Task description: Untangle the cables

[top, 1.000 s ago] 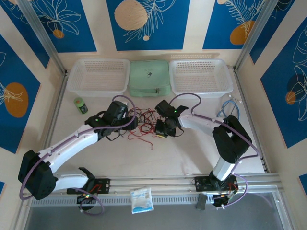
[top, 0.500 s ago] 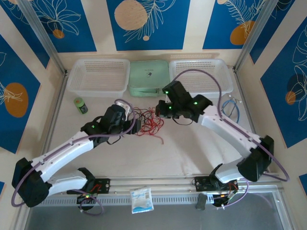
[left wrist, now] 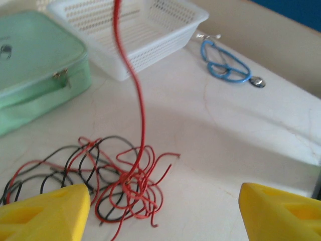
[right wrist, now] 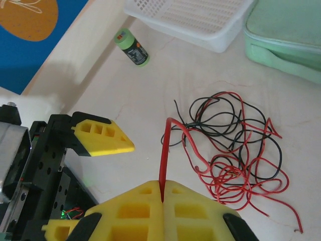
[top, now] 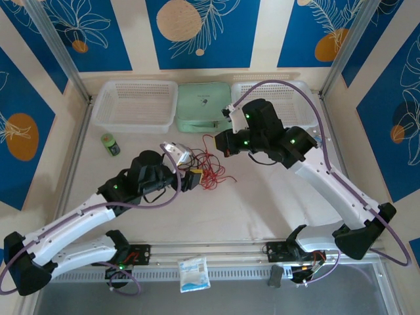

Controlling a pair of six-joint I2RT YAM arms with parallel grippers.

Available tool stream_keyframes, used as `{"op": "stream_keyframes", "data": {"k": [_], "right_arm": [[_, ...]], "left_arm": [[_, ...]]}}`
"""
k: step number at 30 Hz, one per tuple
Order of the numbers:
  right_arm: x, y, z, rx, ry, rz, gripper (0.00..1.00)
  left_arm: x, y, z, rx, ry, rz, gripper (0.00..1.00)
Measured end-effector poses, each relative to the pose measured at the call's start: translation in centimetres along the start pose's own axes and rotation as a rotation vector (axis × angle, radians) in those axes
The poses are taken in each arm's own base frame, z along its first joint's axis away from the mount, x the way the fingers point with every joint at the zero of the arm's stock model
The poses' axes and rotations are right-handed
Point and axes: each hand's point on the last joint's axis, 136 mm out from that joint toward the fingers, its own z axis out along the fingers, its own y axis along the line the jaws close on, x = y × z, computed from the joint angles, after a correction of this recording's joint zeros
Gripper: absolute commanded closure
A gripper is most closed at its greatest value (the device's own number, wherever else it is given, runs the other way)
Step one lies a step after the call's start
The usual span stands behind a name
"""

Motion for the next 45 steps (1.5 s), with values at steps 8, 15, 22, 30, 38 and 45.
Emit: {"op": "stream_keyframes", "data": {"k": [8,15,22,30,38,45], "right_arm": [[-2.2,0.6,-2.0,-0.032,-0.051,-0.005,1.00],[-7.7,1.4,-7.9,-0.046,-0.229,0.000,1.00],[-9.6,2.4,-10.7,-0.107,-0.289,0.052,1.00],[-9.0,2.6,-11.2,-0.133,-0.259,0.114,1.00],[-10.3,4.0,-14.0,-0.157,-0.317,0.106,1.00],[-11.4,4.8,-17.0,-0.154,-0.390,0.086,1.00]], "left_arm": [[-1.8,0.8,2.8,-0.050,-0.036,0.067,0.18],[-2.1,2.0,4.6,-0.112,-0.063,0.066,0.15],[-0.3,2.5,9.9,-0.113,-0.011,0.054,0.15],[-2.2,3.5,14.4,-0.159,-0.113,0.041,0.18],[2.0,4.6,19.8,-0.179,-0.051,-0.016,0.43],[6.6,5.9,20.3,-0.232,0.035,-0.073,0.60]]}}
